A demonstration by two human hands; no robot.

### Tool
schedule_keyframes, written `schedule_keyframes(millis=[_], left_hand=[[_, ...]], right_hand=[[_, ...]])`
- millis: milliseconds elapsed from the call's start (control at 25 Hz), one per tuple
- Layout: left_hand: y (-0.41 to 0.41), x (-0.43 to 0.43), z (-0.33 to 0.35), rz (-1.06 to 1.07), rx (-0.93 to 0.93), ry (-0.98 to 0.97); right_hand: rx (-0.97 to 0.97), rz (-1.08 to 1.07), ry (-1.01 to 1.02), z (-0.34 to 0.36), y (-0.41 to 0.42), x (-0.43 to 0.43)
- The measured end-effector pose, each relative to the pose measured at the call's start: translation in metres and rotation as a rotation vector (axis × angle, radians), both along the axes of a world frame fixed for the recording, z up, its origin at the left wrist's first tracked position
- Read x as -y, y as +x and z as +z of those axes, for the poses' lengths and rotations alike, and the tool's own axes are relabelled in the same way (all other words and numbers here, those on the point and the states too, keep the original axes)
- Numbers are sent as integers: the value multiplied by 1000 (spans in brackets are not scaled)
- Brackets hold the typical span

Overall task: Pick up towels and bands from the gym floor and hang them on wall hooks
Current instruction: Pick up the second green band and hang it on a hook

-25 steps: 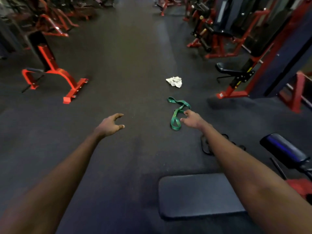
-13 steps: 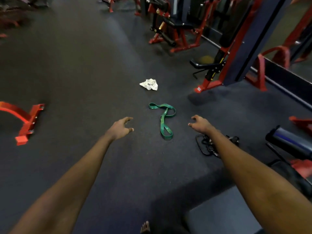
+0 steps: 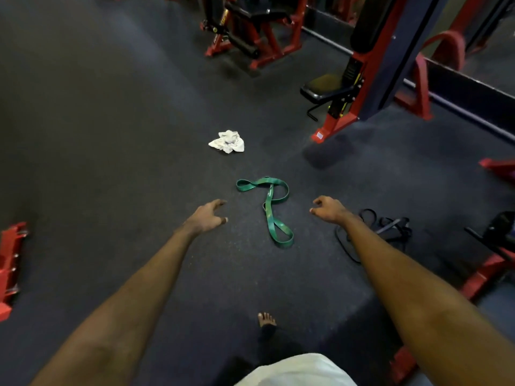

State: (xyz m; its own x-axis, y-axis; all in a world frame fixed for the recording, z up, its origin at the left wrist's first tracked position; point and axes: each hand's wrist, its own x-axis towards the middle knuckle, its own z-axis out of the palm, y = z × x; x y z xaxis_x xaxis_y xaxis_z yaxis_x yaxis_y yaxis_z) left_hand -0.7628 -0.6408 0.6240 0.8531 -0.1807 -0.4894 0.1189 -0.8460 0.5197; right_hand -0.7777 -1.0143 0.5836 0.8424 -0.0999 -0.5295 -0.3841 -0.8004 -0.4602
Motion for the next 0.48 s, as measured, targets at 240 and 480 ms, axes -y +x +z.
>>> schedule_keyframes(millis=[240,480], left_hand=[[144,-29,-38,-38,-99,-28],[288,-25,-121,-149,-260,-56]], right_hand=[[-85,-68,18,-34,108,-46],[-241,-258,69,-102,190,-94]])
